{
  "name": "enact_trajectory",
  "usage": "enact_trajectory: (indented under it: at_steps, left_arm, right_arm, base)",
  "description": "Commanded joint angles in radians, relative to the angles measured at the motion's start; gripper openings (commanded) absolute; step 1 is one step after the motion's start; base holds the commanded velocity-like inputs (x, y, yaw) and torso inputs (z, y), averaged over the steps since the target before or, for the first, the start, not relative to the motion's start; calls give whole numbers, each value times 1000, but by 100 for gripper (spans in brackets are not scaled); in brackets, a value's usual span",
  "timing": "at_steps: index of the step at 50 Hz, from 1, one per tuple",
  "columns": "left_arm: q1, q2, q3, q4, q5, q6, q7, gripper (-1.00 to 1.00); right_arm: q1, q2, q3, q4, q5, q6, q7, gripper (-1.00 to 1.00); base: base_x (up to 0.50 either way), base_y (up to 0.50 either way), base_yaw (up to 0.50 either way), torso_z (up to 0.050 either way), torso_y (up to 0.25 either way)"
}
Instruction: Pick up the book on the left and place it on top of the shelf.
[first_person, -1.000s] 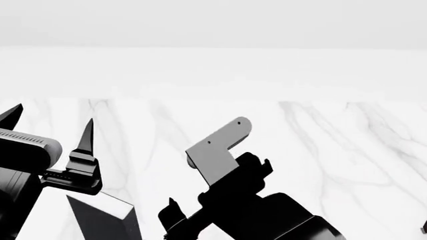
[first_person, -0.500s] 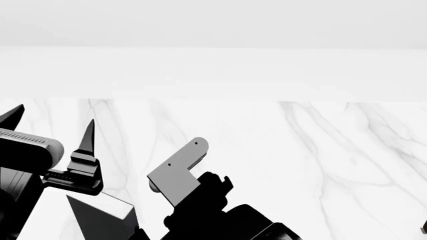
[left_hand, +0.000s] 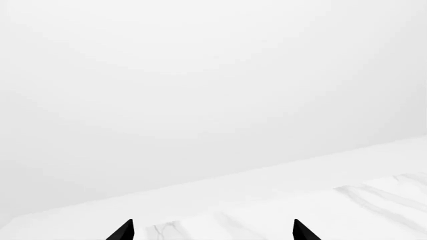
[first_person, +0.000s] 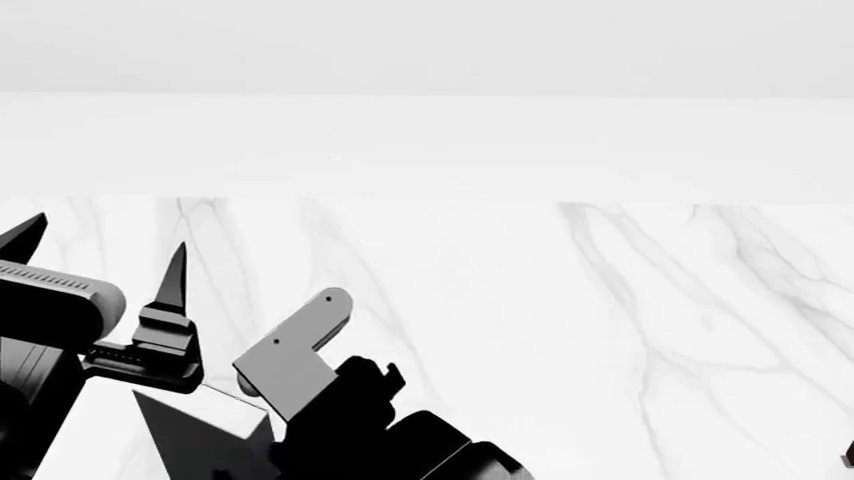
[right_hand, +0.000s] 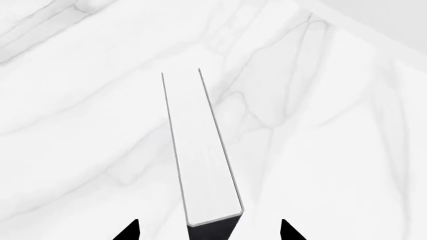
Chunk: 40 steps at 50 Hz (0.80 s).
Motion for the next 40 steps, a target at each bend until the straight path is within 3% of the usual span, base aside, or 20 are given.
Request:
enact_trajectory:
  at_steps: [1, 22, 34, 35, 40]
  left_arm:
    - [3, 7, -22, -3, -2, 9, 8, 100]
    - [14, 1, -20, 2, -13, 14, -1, 100]
    - [19, -2, -21, -7, -18, 26, -4, 100]
    - [20, -3, -21, -6, -18, 27, -5, 100]
    - [22, -4, -20, -9, -19, 31, -6, 100]
  right_arm:
    - [35, -57, -28, 104, -5, -51, 1, 100]
    - [103, -64, -182, 283, 135, -197, 58, 100]
    - [178, -66, -406, 448, 319, -328, 136, 100]
    - [178, -64, -413, 446, 325, -330, 138, -100]
    - [176, -52, -425, 421, 335, -332, 143, -100]
  base:
    - [0, 0, 0, 0, 0]
    - [0, 0, 0, 0, 0]
    - [0, 0, 0, 0, 0]
    - [0, 0, 0, 0, 0]
    - [0, 0, 0, 0, 0]
